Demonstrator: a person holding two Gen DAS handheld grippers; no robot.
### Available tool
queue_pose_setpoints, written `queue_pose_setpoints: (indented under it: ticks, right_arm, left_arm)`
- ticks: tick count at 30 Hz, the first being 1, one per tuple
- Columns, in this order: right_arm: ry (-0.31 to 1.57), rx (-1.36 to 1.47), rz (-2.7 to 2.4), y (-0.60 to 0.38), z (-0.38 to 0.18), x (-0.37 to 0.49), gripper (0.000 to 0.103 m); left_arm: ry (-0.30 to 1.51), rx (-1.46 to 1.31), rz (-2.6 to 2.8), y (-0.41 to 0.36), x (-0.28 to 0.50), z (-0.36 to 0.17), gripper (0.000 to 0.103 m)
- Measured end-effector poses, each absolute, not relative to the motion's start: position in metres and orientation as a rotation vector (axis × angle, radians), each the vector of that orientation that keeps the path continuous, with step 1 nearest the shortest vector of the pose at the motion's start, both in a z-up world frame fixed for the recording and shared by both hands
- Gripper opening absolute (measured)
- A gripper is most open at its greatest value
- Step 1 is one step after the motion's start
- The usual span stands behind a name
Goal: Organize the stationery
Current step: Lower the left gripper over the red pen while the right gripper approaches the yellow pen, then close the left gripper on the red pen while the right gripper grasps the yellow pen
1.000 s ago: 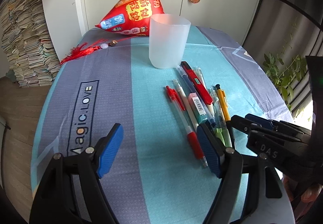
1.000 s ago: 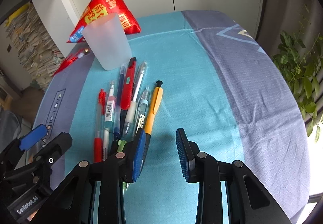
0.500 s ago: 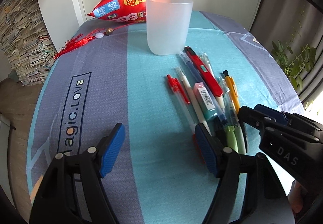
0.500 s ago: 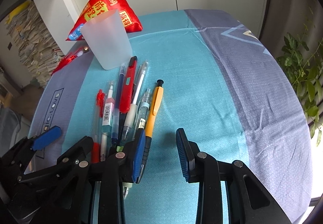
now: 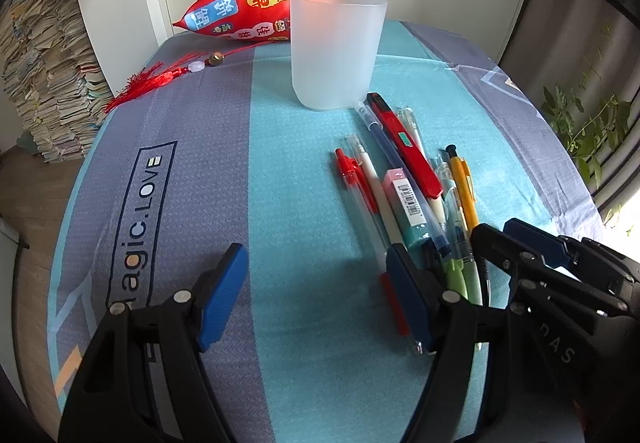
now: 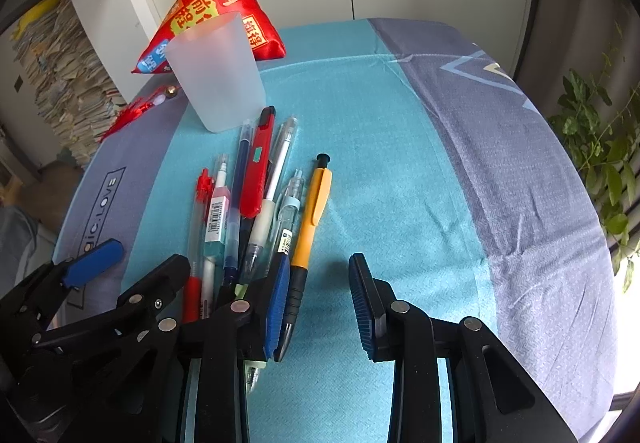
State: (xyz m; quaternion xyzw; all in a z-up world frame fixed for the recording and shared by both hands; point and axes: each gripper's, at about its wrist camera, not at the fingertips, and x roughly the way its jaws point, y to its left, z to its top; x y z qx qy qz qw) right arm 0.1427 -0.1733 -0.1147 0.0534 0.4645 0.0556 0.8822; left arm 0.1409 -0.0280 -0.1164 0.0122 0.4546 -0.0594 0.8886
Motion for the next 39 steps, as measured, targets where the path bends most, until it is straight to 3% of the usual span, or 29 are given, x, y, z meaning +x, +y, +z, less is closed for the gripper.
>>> queue_pose_setpoints:
  ticks: [20,26,31,35,39]
  right_arm:
    - [0.99,0.126,0.023,-0.191,-0.112,0.154,0.033]
    - [1.004,0.117,0.05,-0.189,-0.119,0.154,0.033]
    - [0.992,0.085,0.051,-0.185,-0.119,0.151,0.033]
    - [0.995,0.084,0.066,-0.186,-0.118,0.148,0.023]
    - [1.0,0.089,0.08,-0.189,-0.118,0.144,0.02]
  left_arm:
    - [0.963,0.05,-0.127,-0.035,0.15,-0.123,0.071]
    - [0.974,0.017,-0.165,-0.028,0.148,-0.121,0.055]
    - [0.969,0.014,-0.163,-0.027,0.144,-0.121,0.053]
    - [0.977,0.015,-0.149,-0.025,0.144,-0.122,0.051]
    - [0.978,0.014,-0.143,-0.024,0.143,-0.122,0.052]
